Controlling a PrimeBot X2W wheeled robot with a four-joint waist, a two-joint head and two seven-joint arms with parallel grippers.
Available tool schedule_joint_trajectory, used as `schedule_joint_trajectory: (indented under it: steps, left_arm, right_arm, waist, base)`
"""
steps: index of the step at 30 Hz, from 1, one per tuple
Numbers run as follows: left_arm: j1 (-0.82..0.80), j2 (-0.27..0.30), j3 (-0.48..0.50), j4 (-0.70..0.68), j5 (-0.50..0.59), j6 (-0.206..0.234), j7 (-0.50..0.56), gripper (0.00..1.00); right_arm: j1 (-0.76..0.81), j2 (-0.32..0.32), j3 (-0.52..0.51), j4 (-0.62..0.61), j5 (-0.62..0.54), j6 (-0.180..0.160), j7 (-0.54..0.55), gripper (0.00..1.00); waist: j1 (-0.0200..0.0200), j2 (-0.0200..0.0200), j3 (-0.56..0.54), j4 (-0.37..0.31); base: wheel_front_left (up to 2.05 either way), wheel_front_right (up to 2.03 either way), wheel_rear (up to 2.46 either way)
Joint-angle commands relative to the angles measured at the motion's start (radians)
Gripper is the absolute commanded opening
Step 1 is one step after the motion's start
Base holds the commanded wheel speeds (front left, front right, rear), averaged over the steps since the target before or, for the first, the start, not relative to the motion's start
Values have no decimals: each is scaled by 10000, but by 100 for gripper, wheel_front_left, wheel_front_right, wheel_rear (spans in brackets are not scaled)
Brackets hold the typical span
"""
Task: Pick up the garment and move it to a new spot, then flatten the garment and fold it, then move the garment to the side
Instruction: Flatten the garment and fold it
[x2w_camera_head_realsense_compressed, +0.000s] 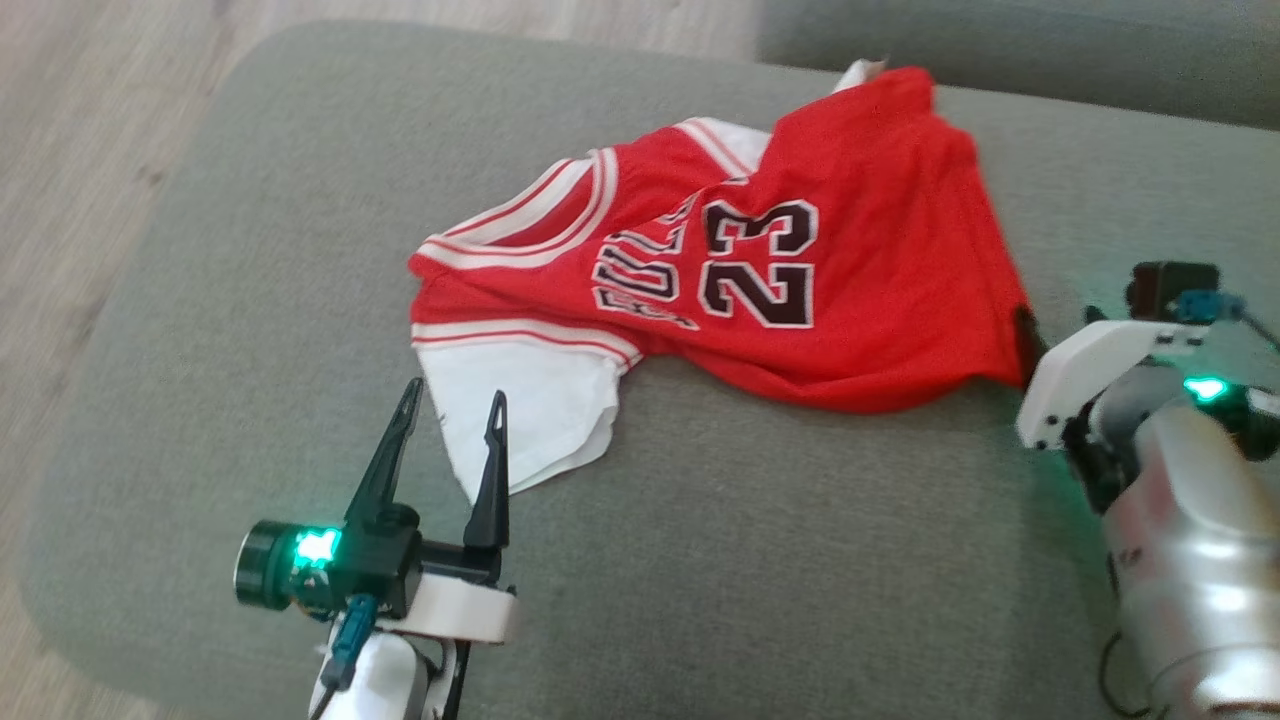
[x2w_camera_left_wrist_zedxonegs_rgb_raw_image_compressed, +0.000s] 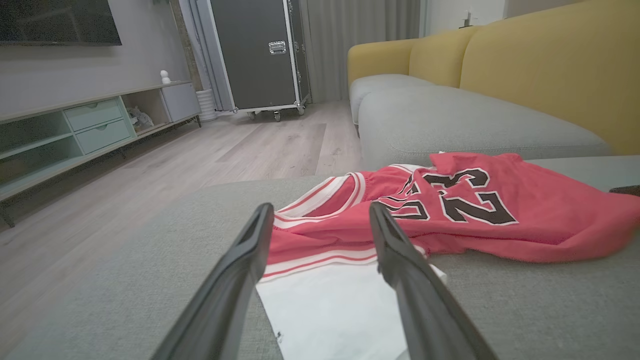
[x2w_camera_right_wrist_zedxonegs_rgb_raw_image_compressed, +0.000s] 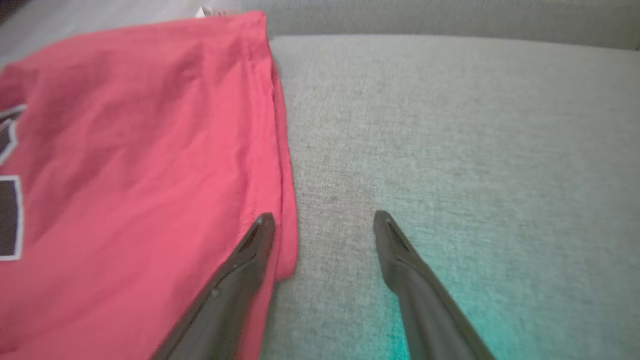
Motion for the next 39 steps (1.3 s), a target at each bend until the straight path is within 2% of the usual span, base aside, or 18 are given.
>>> schedule_joint_trajectory:
  steps: [1,4,10,11,12,13,18,22,28,32,39]
  left_arm:
    - [-481,9,267,-262,-86,-11,-93,100]
    - [-546,-7,235,-208,-119,-1,-93,100]
    - [-630,-26,292,-64,-146,43,-93,100]
    - [-634,-27,294,-37,-141,39,-93,100]
    - [-642,-29,299,-10,-136,39,-93,100]
    - [-650,-30,305,14,-133,42,-93,100]
    - [-616,-35,364,126,-114,32,-93,100]
    - [-501,-23,455,203,-79,17,-93,100]
    - [-121,42,648,183,-55,54,-93,100]
    - [252,77,789,114,-76,86,-93,100]
    - [582,87,855,55,-48,49,-93,100]
  right_arm:
    - [-578,-131,46,74,-284,65,161,100]
    - [-993,-231,-110,854,-699,65,622,100]
    - [-1581,30,214,1957,-584,65,811,98]
    - [-1621,61,299,2094,-519,65,837,67]
    - [-1656,85,367,2212,-449,65,844,9]
    - [-1681,102,441,2308,-394,65,815,0]
    - [-1719,153,864,2466,-135,65,123,0]
    - [-1679,149,1462,2165,-63,65,-1184,0]
    - [-1205,-323,1992,1714,-478,65,-2728,0]
    - [-723,-499,1801,1432,-735,65,-2846,0]
    - [70,-591,1181,536,-1075,65,-2297,0]
  waist:
    - [-2,0,309,349]
    - [-2,0,372,459]
    - [-2,0,335,396]
    - [-2,0,310,361]
    - [-2,0,285,326]
    - [-2,0,252,286]
    - [-2,0,-3,64]
    - [-2,0,-362,-146]
    - [-2,0,-1081,-570]
    - [-2,0,-1489,-913]
    - [-2,0,-1809,-1143]
  base:
    - [0,0,0]
    - [0,0,0]
    - [0,0,0]
    - [0,0,0]
    - [0,0,0]
    - [0,0,0]
    - [0,0,0]
    - [0,0,0]
    - [0,0,0]
    - [0,0,0]
    - [0,0,0]
